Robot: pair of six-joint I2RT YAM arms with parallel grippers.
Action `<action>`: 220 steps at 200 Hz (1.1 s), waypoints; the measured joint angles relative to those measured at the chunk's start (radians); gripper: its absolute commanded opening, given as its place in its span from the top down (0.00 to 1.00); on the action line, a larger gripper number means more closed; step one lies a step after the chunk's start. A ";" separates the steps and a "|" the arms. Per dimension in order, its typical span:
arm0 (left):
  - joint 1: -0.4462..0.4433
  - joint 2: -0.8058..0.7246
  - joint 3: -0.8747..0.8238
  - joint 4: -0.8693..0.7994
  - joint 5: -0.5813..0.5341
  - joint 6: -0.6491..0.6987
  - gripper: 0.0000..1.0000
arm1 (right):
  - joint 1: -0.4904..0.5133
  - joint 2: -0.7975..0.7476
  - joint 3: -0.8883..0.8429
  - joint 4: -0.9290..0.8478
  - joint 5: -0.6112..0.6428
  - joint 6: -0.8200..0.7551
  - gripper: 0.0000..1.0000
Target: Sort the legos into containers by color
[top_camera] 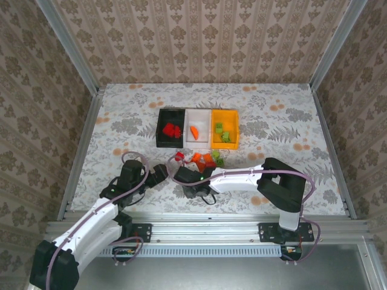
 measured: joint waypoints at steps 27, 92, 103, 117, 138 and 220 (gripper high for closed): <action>0.000 0.013 0.000 0.008 0.002 0.000 0.00 | 0.021 -0.002 0.004 -0.009 0.030 -0.002 0.71; -0.124 0.174 0.027 0.092 -0.030 -0.004 0.00 | 0.022 -0.267 -0.028 -0.139 0.149 -0.061 0.71; -0.163 0.266 0.063 0.119 -0.031 -0.004 0.00 | -0.049 -0.311 -0.028 -0.141 0.164 -0.104 0.70; -0.206 0.411 0.132 0.153 -0.018 -0.002 0.00 | -0.177 -0.339 -0.023 -0.135 0.170 -0.159 0.70; -0.249 0.564 0.233 0.133 -0.045 0.003 0.00 | -0.377 -0.303 0.030 -0.124 0.161 -0.241 0.70; -0.297 0.570 0.243 0.119 -0.127 -0.004 0.00 | -0.647 0.096 0.365 -0.089 0.037 -0.432 0.69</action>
